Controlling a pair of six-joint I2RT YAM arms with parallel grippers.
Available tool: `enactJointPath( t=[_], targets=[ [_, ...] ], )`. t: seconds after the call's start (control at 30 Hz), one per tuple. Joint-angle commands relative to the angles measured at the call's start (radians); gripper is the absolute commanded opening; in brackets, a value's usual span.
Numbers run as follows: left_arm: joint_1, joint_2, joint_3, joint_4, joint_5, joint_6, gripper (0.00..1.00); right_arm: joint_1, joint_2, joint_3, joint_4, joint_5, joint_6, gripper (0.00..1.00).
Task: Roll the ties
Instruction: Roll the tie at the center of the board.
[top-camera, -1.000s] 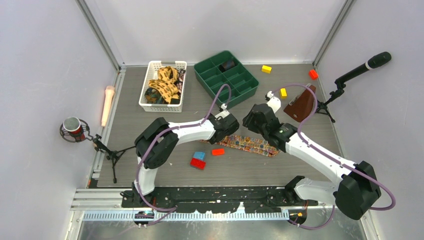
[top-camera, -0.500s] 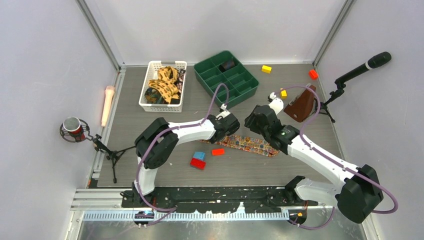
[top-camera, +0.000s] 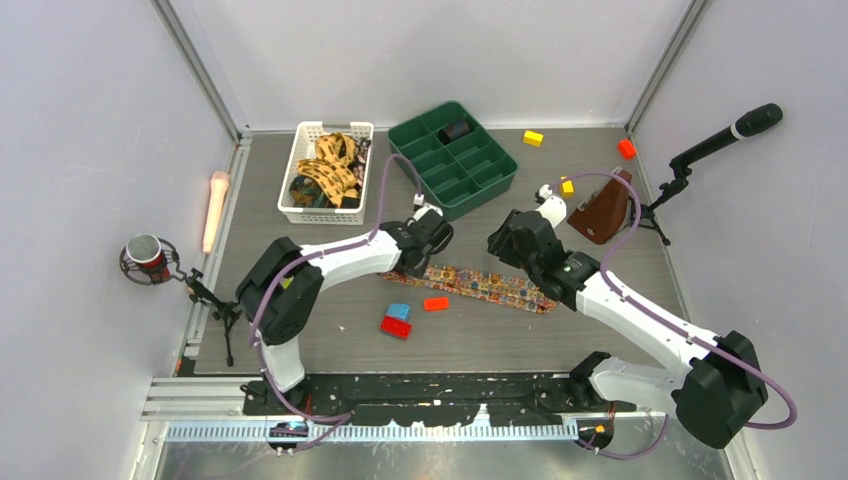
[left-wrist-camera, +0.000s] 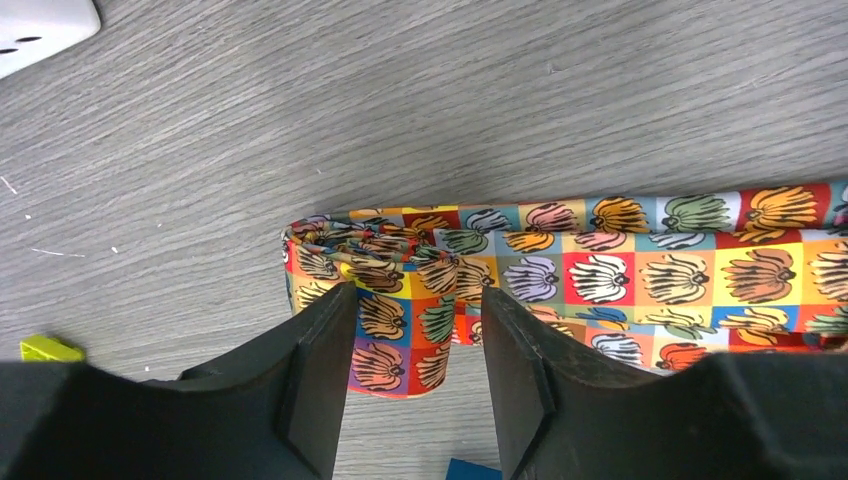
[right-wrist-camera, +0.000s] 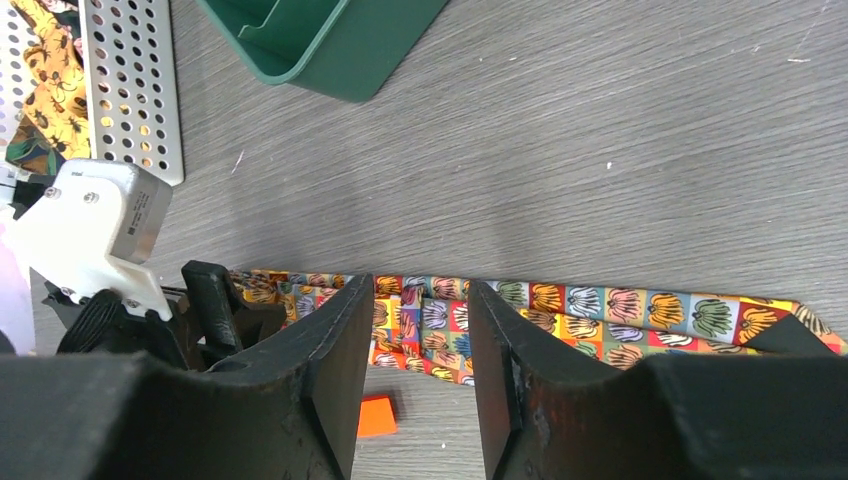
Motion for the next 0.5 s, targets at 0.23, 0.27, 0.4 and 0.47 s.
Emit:
enactJointPath(
  t=[0.23, 0.27, 0.4, 0.47],
  targets=[
    [0.051, -0.269, -0.111, 0.179, 0.187, -0.011, 0.52, -0.003, 0.057, 0.014, 0.124, -0.096, -0.016, 0.46],
    [0.066, -0.296, -0.133, 0.206, 0.214, -0.012, 0.52, -0.003, 0.066, 0.018, 0.131, -0.124, -0.012, 0.46],
    [0.178, -0.402, -0.243, 0.329, 0.341, -0.048, 0.53, 0.003, 0.151, 0.050, 0.199, -0.277, 0.000, 0.45],
    [0.263, -0.434, -0.294, 0.373, 0.407, -0.092, 0.53, 0.015, 0.207, 0.070, 0.248, -0.353, 0.007, 0.41]
  ],
)
